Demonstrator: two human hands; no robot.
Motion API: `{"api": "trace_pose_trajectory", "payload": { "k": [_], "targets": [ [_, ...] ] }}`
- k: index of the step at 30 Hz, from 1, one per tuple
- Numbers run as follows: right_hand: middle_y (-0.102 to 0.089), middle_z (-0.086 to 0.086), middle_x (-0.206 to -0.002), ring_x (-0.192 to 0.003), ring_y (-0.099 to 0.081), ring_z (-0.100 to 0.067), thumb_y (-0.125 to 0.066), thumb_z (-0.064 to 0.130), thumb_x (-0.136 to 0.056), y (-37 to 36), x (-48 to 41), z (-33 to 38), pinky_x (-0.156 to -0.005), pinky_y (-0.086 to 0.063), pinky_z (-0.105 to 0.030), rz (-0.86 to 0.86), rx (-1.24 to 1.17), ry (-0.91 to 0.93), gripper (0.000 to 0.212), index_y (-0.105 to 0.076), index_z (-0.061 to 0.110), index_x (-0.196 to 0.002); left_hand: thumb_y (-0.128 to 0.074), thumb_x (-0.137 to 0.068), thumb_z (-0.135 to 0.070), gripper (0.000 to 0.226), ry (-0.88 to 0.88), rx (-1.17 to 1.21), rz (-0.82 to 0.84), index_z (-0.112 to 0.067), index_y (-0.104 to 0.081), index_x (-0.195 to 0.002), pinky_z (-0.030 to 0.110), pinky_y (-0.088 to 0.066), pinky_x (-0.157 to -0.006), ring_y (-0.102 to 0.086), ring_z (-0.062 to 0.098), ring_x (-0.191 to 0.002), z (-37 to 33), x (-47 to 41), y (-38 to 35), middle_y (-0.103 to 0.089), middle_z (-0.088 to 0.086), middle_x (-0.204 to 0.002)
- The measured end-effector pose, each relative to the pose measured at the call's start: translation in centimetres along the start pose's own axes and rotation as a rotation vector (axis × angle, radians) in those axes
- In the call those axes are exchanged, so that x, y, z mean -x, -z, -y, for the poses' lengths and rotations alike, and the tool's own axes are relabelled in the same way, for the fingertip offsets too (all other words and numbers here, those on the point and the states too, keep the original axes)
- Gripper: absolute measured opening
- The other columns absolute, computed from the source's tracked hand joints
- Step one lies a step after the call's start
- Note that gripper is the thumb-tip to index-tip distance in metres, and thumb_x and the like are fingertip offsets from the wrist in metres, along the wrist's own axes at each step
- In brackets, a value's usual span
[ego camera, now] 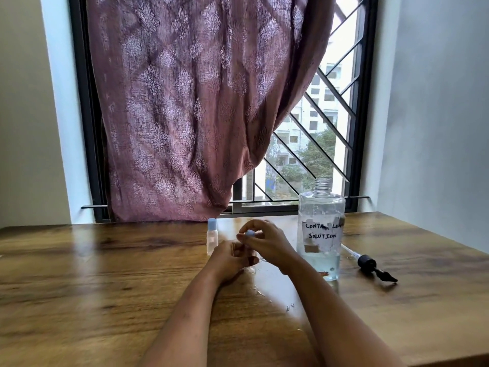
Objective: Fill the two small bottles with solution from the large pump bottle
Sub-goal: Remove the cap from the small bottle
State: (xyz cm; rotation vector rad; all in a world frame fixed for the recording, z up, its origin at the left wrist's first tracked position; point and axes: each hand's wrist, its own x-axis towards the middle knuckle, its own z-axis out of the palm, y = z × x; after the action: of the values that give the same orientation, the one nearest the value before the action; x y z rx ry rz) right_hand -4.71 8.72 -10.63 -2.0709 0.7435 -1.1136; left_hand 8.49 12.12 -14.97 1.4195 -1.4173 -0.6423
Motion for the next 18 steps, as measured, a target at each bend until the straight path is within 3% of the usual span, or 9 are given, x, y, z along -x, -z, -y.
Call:
{"api": "trace_pose_trajectory", "payload": {
  "k": [5,10,14,16,18],
  "targets": [
    [-0.067,-0.001,-0.090,-0.073,-0.060,-0.010,-0.069,0.012,-0.080,0.11,-0.24,-0.24,-0.057,-0.041,-0.004,-0.028,0.045,0.040,0.008,-0.070,0.015,-0.088,-0.080,-0.066,-0.023,0.019,-0.007,-0.013,-0.001,-0.018,-0.071,-0.082,0.041,-0.050,-0.093,-0.069,0.023,-0.095,0.11,-0.09,0.06,-0.075,0.006,-0.090],
    [-0.063,0.002,-0.085,-0.076,-0.059,-0.013,-0.056,0.005,-0.083,0.43,-0.27,-0.29,-0.072,-0.048,-0.024,0.086,-0.153,-0.046,0.023,-0.068,0.018,-0.098,-0.078,-0.072,-0.011,0.015,0.001,0.029,-0.001,-0.018,-0.069,-0.082,0.029,-0.052,-0.077,-0.067,0.019,-0.088,0.01,0.03,-0.09,-0.072,0.004,-0.085],
    [-0.055,0.002,-0.100,-0.090,-0.060,-0.015,-0.071,0.023,-0.080,0.27,-0.06,-0.23,-0.070,-0.049,-0.017,0.051,-0.083,-0.052,0.030,-0.063,0.021,-0.109,-0.077,-0.073,-0.014,0.018,-0.013,-0.018,-0.012,-0.011,-0.070,-0.090,0.038,-0.053,-0.086,-0.069,0.025,-0.095,-0.12,-0.01,-0.03,-0.074,0.011,-0.093],
    [-0.054,0.002,-0.094,-0.084,-0.058,-0.014,-0.075,0.025,-0.076,-0.02,-0.23,-0.46,-0.062,-0.044,-0.012,-0.021,-0.005,-0.019,0.032,-0.064,0.018,-0.105,-0.079,-0.068,-0.022,0.027,-0.014,-0.020,-0.010,-0.010,-0.070,-0.089,0.042,-0.052,-0.089,-0.068,0.027,-0.096,-0.11,0.04,0.02,-0.074,0.013,-0.094],
    [-0.056,0.002,-0.084,-0.076,-0.056,-0.014,-0.077,0.021,-0.074,-0.10,-0.43,-0.75,-0.060,-0.043,-0.015,-0.058,-0.006,-0.020,0.027,-0.065,0.015,-0.097,-0.080,-0.057,-0.034,0.041,-0.013,-0.003,-0.001,-0.012,-0.070,-0.089,0.045,-0.052,-0.092,-0.069,0.025,-0.096,-0.01,0.07,0.04,-0.074,0.011,-0.094]
  ]
}}
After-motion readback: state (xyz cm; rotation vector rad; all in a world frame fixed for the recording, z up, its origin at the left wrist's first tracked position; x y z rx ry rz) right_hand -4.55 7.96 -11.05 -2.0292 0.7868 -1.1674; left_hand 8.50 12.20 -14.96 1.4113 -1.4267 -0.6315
